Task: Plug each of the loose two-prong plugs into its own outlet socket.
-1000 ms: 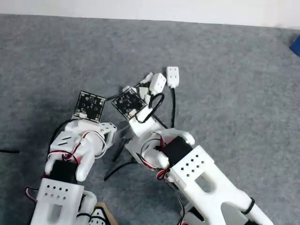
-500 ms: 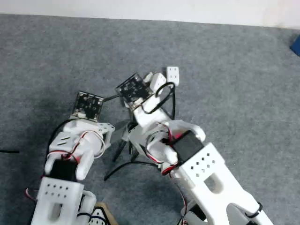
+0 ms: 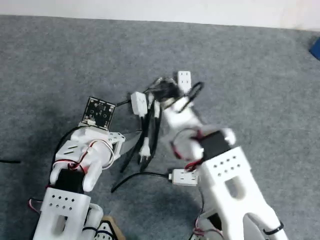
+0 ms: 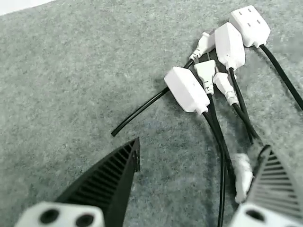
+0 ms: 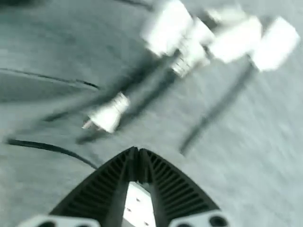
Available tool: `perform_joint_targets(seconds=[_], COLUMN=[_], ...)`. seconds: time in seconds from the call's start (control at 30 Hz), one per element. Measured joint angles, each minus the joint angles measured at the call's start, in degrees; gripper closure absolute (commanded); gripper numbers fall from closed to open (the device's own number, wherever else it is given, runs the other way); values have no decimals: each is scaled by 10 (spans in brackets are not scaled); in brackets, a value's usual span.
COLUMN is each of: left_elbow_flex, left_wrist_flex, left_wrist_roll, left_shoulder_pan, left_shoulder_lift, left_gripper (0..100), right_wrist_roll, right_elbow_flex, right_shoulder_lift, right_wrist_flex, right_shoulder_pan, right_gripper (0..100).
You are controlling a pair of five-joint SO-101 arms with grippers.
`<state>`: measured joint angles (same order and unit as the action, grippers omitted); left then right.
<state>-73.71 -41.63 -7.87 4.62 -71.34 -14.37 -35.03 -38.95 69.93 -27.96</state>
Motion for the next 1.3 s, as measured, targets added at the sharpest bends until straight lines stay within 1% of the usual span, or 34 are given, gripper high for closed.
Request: perform_joint_targets(seconds=[0.17,0.23,0.3,0.37,0.4,0.47,0.53,0.63,0.67,0.73,0.87,0.97,1.13,1.3], left_elbow_flex=[0,0,0,0,0,-4,-12,-22,-24,-25,-25,-25,-25,-25], left_wrist_flex=[0,0,0,0,3,9,11,20,25,33,34,34,34,34], left_wrist_roll=[0,0,0,0,1,8,11,11,11,11,11,11,11,11], left_shoulder_pan=[1,0,-1,-18,-30,-55,-75,-80,-81,-94,-116,-124,-124,-124], left_shoulder_lift=[0,0,0,0,0,0,0,0,0,0,0,0,0,0], left_gripper=[625,625,627,643,648,650,652,652,652,652,652,652,652,652], right_wrist_roll=[-15,-30,-46,-49,-41,-4,50,139,165,199,217,222,222,222], right_elbow_flex=[-3,-3,-3,-4,-4,3,33,106,133,183,263,298,314,316], right_shoulder_lift=[0,0,0,4,14,51,110,221,260,334,451,504,567,609], right_wrist_flex=[1,1,1,2,2,-2,-10,-12,-13,-13,-27,-63,-144,-182], right_shoulder_pan=[105,120,102,47,18,-25,-37,-39,-41,-43,-53,-56,-56,-56], right_gripper=[989,978,909,818,789,807,873,988,995,964,924,914,914,914])
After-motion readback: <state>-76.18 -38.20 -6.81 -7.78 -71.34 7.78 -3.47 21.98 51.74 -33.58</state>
